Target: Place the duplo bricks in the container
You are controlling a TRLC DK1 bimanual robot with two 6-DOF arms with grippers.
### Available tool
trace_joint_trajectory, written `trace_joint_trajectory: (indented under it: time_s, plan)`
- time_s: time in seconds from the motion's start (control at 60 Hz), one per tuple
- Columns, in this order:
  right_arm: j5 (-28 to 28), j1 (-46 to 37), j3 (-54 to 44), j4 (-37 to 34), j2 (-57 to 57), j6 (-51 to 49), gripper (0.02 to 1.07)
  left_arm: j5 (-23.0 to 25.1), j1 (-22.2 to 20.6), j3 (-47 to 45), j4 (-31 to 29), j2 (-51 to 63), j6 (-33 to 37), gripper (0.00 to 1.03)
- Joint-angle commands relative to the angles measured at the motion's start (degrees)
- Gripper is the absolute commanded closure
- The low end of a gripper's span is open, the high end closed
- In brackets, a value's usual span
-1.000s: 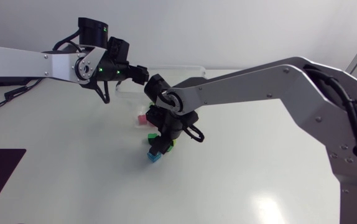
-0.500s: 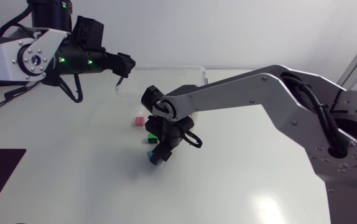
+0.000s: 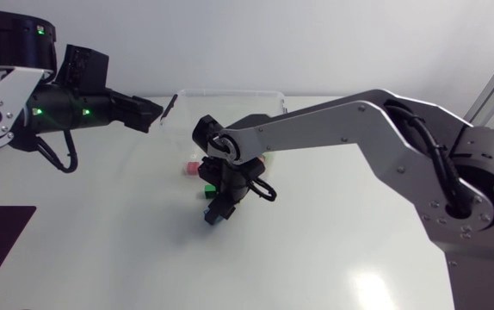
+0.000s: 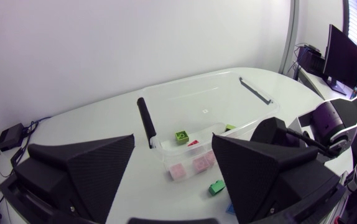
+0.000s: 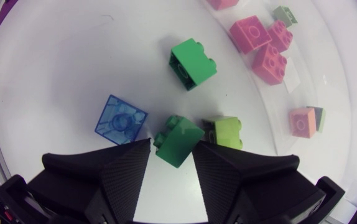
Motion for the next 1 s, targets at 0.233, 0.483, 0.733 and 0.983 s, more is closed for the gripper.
trace_joint_trajectory:
  time_s: [0.233, 0.483, 0.733, 0.983]
  plan:
    - [0.96, 0.64, 2.68, -2.29, 3.18, 0.99, 0.84, 1.5, 1.41, -3.56, -2.07, -3.18, 1.53, 0.17]
    - [0.52, -0.15, -1.27, -2.64, -2.09, 0.99, 0.94, 4.48, 2.02, -6.03, -8.48, -5.9, 6.8, 0.17]
    - [0.43, -2.96, -6.19, -2.64, -14.66, 1.17, 0.94, 7.38, -2.72, -9.19, -13.4, -2.3, 12.78, 0.17]
    - [0.43, -6.3, -3.47, -3.0, -21.51, 1.96, 0.94, 7.03, -10.72, -8.84, -11.47, 9.21, 14.01, 0.17]
